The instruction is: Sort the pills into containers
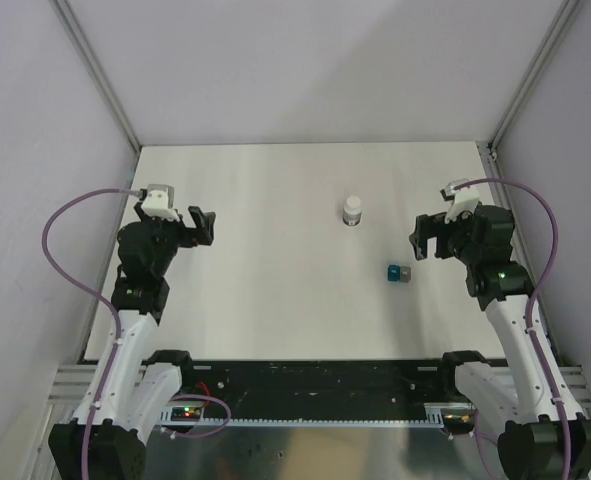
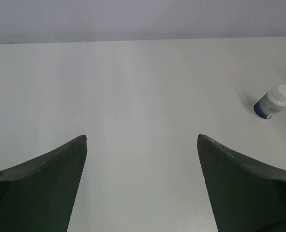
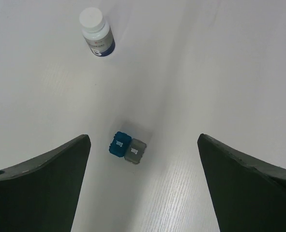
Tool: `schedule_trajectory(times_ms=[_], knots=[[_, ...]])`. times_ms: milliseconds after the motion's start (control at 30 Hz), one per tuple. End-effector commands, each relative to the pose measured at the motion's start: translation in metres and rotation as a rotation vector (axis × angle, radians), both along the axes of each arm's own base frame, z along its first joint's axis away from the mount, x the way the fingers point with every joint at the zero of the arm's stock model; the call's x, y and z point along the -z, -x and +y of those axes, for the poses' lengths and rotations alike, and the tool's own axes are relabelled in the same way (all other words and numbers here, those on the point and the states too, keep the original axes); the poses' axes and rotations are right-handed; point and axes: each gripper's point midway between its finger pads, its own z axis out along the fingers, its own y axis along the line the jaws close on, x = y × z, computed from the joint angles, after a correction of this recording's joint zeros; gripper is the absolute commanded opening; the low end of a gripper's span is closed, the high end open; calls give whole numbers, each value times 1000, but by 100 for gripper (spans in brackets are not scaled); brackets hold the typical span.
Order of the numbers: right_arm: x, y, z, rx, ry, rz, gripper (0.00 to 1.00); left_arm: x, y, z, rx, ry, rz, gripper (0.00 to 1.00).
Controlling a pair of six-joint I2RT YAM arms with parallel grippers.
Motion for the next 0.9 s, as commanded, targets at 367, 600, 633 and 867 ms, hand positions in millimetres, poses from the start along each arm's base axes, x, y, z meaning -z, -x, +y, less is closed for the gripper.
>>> schedule_trajectory(times_ms=[367, 600, 633, 867], knots=[[-10, -2, -3, -17, -22, -43, 99, -19, 4, -3, 21, -8, -80, 98], [-11, 0, -1, -28, -42, -41, 99, -19, 4, -4, 26, -9, -79, 98], [-12, 0, 0, -29, -45, -43, 99, -19, 4, -4, 26, -9, -79, 98], [-19, 1, -12, 16, -53, -66, 99, -20, 4, -4, 29, -7, -80, 98]])
